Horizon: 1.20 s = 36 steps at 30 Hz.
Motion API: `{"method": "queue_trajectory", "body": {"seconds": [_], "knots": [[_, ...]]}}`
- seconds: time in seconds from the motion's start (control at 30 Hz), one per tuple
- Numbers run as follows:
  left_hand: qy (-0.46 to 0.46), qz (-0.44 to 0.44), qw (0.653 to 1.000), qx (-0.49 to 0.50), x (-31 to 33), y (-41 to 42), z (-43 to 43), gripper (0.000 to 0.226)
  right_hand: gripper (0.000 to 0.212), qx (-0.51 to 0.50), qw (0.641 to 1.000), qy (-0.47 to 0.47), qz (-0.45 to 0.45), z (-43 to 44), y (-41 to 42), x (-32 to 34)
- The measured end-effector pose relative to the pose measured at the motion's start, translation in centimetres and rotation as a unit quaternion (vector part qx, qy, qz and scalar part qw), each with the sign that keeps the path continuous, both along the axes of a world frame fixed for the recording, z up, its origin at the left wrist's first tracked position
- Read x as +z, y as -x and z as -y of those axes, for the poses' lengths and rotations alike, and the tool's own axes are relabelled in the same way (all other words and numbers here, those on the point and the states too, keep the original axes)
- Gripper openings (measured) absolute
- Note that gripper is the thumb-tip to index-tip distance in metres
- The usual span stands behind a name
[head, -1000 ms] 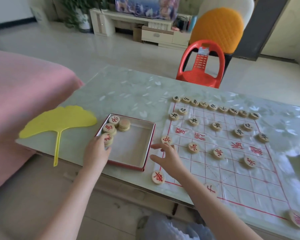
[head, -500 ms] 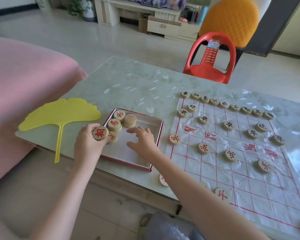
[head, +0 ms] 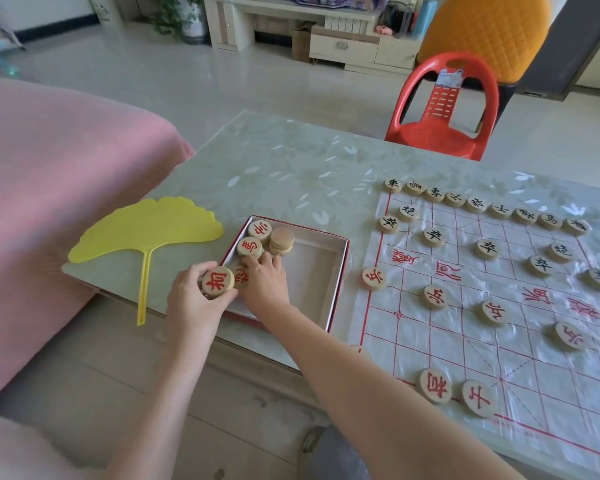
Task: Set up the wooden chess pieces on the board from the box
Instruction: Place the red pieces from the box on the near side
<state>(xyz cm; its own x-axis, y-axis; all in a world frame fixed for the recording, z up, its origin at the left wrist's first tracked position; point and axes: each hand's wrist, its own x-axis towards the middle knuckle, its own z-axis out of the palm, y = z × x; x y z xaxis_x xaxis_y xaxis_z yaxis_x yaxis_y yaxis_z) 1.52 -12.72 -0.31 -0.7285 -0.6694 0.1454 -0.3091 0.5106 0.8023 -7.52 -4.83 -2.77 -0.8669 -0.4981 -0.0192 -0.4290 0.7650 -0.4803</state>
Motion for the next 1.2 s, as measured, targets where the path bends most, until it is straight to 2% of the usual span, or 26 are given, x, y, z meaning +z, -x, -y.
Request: {"method": "queue_trajectory", "body": {"seconds": [0.1,0.23,0.3,0.53,0.73,0.97,1.07,1.2], "knots": [[-0.007,0.002,1.000,-0.009,0.0,-0.4,-0.2,0.050,0.049,-0.006,0.999,0.032,0.014,-0.6,-0.1,0.6],[-0.033,-0.005,0.999,-0.031,1.1,-0.4,-1.5,0.050,0.049,-0.054,0.981,0.188,-0.001,-5.1,-0.6,3.4],[-0.049,-0.019,0.997,-0.051,1.6,-0.1,-2.9,0.049,0.051,-0.080,0.973,0.216,-0.016,-9.3,-1.0,4.3],[-0.064,-0.021,0.986,-0.154,2.6,0.1,-10.7,0.052,0.042,-0.193,0.971,0.144,-0.002,-24.8,-1.4,2.4],[-0.068,0.005,0.974,-0.216,2.6,-0.9,-16.3,0.055,0.045,-0.162,0.983,0.076,-0.050,-25.9,0.1,1.3],[-0.054,0.029,0.972,-0.229,2.4,-1.8,-17.8,0.054,0.053,-0.145,0.989,-0.012,-0.024,-25.6,0.7,0.1],[-0.039,0.040,0.971,-0.234,2.2,-2.0,-18.0,0.054,0.057,-0.146,0.988,0.033,-0.024,-25.8,0.1,0.3],[-0.010,0.061,0.962,-0.265,2.3,-2.0,-18.6,0.054,0.048,-0.173,0.979,0.101,-0.034,-27.1,-0.7,1.4]]}}
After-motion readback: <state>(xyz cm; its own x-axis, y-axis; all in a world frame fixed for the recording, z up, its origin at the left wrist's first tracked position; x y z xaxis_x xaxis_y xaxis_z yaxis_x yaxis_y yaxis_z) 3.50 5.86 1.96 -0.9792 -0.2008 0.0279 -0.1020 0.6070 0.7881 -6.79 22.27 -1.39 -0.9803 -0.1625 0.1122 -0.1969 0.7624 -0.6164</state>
